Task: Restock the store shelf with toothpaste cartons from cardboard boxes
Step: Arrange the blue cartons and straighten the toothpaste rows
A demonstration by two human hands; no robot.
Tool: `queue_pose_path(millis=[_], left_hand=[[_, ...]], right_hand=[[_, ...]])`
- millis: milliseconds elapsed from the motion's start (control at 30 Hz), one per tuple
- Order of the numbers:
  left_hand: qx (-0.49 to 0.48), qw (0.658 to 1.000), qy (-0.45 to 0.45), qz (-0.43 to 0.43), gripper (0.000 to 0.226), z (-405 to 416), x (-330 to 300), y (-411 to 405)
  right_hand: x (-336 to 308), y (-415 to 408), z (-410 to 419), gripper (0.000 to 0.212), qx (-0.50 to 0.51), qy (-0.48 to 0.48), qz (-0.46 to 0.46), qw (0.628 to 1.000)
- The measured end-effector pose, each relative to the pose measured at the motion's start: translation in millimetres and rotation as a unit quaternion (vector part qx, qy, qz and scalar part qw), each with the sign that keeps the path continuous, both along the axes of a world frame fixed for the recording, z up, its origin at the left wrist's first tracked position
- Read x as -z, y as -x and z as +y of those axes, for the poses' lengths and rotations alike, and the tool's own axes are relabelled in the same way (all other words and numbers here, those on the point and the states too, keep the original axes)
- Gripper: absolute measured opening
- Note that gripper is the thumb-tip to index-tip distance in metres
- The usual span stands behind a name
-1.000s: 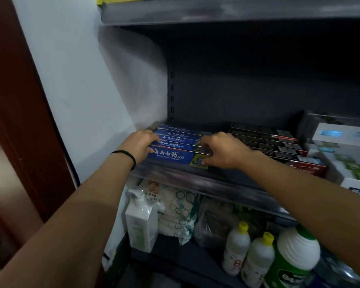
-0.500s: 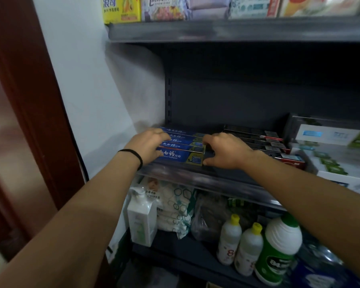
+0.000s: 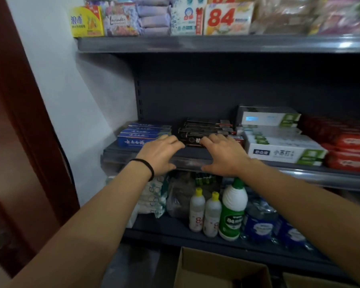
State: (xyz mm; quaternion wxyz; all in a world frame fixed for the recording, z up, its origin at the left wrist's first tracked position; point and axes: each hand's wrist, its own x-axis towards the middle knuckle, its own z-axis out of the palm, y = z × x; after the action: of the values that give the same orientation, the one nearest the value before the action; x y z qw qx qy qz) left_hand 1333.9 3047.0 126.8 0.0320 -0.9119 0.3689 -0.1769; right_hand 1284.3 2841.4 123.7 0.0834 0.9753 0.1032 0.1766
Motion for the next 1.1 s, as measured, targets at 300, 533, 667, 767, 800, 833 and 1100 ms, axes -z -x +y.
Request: queue_pose_path(millis=[300,533,667,767,800,833,1100], left_hand=[[0.093,0.995,-0.022,0.030,0.062,-76,53,63],[0.157,0.983,-0.057,0.074,0.057,-134,129,99],[0.191,0.971,-0.072,0.127,0.061,-157,179,109],[0.215,0.959,-0.104,0.151,0.060,-173,220,115],[0.220,0.955,-0.113,0.162,0.060,-178,233,118],[0.222,0.952,-0.125,0.171,0.060,-183,246,120],[0.238,0.920,-0.209,0.232,0.059,-209,337,124]], right_hand=[[53,93,-64,0.073,0.054,-0.012,0.006,0.998],[118,145,-110,0.071,0.098,-0.020,0.036,0.994],[157,164,-128,0.072,0.106,-0.039,0.058,0.992],[189,172,-142,0.072,0.107,-0.052,0.080,0.990],[199,174,-146,0.073,0.110,-0.054,0.089,0.989],[210,174,-150,0.073,0.114,-0.054,0.099,0.987],[289,172,-171,0.077,0.123,-0.076,0.155,0.977]])
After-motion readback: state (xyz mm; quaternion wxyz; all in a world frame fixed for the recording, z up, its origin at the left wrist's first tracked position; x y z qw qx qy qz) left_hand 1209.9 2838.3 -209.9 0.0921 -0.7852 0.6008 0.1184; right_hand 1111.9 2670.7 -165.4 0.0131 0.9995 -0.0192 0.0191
